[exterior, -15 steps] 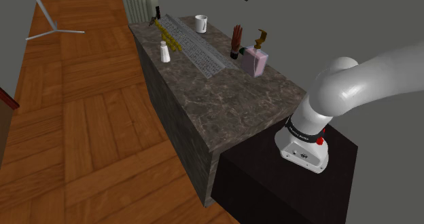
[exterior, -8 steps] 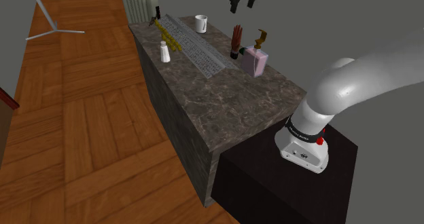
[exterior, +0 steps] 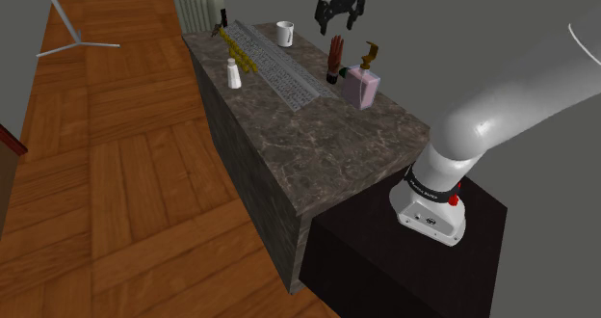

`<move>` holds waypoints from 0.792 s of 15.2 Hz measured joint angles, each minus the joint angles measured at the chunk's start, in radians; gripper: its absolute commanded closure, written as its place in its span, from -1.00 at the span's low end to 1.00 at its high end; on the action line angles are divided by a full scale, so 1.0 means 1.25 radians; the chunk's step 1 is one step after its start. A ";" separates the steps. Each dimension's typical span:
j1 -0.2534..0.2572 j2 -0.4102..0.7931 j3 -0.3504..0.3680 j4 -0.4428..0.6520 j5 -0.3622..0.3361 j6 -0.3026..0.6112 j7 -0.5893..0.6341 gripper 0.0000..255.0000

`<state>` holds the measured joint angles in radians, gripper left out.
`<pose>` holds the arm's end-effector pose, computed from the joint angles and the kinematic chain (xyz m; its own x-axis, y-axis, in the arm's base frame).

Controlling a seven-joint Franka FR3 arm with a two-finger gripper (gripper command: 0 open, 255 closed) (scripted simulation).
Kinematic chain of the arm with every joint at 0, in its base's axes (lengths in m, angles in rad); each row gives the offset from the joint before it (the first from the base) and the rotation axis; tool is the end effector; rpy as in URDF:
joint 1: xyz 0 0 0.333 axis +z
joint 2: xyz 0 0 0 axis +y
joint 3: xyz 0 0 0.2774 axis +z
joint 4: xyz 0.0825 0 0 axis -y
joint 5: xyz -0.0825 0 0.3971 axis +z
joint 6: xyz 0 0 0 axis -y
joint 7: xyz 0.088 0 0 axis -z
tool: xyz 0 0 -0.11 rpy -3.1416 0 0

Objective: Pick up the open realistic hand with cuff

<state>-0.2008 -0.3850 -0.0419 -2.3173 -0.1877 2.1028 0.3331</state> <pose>0.4622 -0.1247 0.4648 0.8671 -0.4538 0.2056 -0.4795 -0.8721 0.0972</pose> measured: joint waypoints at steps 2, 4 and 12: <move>-0.019 0.052 0.000 0.014 -0.013 0.029 0.050 -1.00; -0.038 0.100 -0.003 0.025 -0.028 0.055 0.100 -1.00; -0.098 0.260 -0.032 0.069 -0.076 0.134 0.263 -1.00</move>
<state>-0.3234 -0.0606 -0.0824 -2.2305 -0.2830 2.2699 0.6620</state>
